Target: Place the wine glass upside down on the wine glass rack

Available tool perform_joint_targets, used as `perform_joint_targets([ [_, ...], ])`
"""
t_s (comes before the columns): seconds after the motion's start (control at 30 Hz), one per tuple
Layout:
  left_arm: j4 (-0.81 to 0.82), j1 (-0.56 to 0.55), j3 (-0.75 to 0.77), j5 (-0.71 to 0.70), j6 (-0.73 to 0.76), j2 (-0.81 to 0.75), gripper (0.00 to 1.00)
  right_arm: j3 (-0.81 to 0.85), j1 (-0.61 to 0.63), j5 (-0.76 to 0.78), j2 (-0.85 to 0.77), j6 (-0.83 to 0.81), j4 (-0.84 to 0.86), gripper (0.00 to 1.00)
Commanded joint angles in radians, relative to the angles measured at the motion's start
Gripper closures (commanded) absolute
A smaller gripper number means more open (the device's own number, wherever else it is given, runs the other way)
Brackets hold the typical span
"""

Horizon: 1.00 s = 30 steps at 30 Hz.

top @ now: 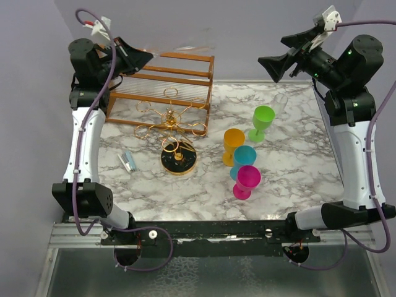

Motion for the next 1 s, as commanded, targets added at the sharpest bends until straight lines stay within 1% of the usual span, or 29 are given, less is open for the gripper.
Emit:
perform_joint_targets([
  [0.0, -0.053, 0.082, 0.088, -0.112, 0.122, -0.067, 1.0, 0.009, -0.005, 0.131, -0.037, -0.163, -0.111, 0.01],
  [0.13, -0.161, 0.088, 0.18, -0.25, 0.345, -0.092, 1.0, -0.013, -0.004, 0.179, -0.057, -0.287, -0.179, 0.0],
  [0.27, -0.264, 0.09, 0.274, -0.435, 0.603, -0.114, 1.0, -0.06, -0.003, 0.215, -0.077, -0.396, -0.245, 0.0],
  [0.43, -0.321, 0.09, 0.339, -0.688, 0.896, -0.144, 1.0, -0.175, -0.004, 0.224, -0.113, -0.427, -0.238, 0.0],
  [0.53, -0.332, 0.089, 0.353, -0.791, 1.068, -0.157, 1.0, -0.202, -0.003, 0.193, -0.118, -0.424, -0.251, 0.0],
  [0.67, -0.356, 0.089, 0.345, -0.89, 1.26, -0.168, 1.0, -0.218, -0.003, 0.165, -0.121, -0.419, -0.258, 0.0],
  [0.77, -0.36, 0.089, 0.31, -0.958, 1.384, -0.177, 1.0, -0.222, -0.003, 0.164, -0.121, -0.419, -0.261, 0.0],
  [0.87, -0.378, 0.086, 0.268, -0.969, 1.487, -0.184, 1.0, -0.235, -0.004, 0.161, -0.126, -0.419, -0.261, 0.0],
  [0.97, -0.43, 0.072, 0.225, -0.96, 1.604, -0.191, 1.0, -0.252, -0.004, 0.16, -0.132, -0.424, -0.26, 0.0],
])
